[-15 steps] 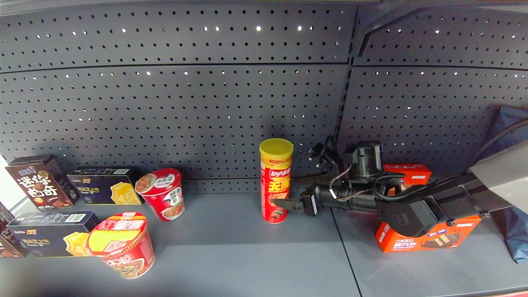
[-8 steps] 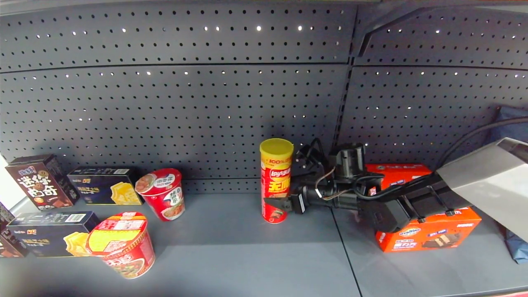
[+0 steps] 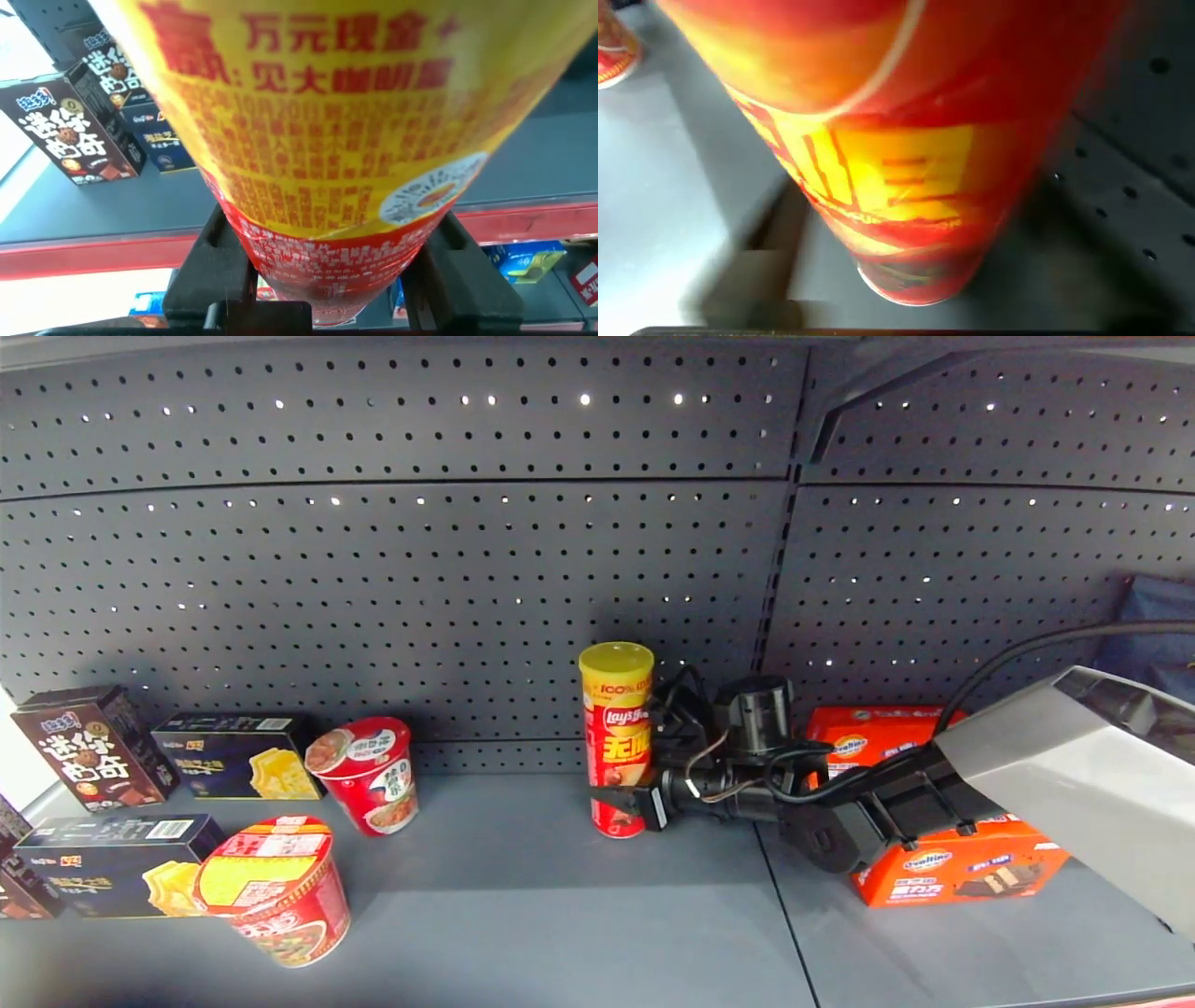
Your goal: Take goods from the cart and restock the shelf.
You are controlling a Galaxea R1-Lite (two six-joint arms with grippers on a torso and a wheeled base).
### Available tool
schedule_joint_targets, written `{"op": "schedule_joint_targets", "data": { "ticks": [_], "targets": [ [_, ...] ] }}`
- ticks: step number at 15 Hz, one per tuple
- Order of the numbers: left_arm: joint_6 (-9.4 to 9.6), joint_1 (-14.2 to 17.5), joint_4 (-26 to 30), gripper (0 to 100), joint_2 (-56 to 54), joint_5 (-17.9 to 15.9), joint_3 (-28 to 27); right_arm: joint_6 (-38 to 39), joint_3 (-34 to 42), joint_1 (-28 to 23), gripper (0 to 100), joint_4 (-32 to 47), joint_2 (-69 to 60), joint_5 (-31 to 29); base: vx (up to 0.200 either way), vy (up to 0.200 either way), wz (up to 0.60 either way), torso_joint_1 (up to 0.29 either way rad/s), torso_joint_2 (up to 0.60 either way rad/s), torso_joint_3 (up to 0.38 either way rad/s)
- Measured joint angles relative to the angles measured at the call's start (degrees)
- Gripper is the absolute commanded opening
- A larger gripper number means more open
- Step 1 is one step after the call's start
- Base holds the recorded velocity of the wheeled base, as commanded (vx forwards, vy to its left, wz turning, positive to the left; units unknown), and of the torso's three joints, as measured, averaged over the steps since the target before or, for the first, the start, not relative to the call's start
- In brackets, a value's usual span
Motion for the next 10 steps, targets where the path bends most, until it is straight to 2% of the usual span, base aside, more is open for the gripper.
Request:
{"op": "schedule_joint_targets", "data": {
  "ticks": [3,7,9,10],
  "targets": [
    [0.02,0.02,0.0,0,-0.04,0.0,0.37,4.23,0.83,2.8,0,0.15,-1.46,-3.8,0.0,0.0,0.0,0.0,0.0,0.0],
    [0.02,0.05,-0.02,0,-1.18,0.09,0.33,11.59,4.38,12.07,0,0.59,-7.17,-13.8,0.0,0.0,0.0,0.0,0.0,0.0],
    [-0.06,0.11,0.0,0,-1.96,0.28,0.11,12.37,7.02,15.26,0,2.13,-10.75,-15.74,0.0,0.0,0.0,0.0,0.0,0.0],
    [-0.68,0.11,-0.02,0,-2.34,0.33,0.01,11.64,8.85,16.01,0,3.47,-13.34,-16.81,0.0,0.0,0.0,0.0,0.0,0.0]
  ]
}}
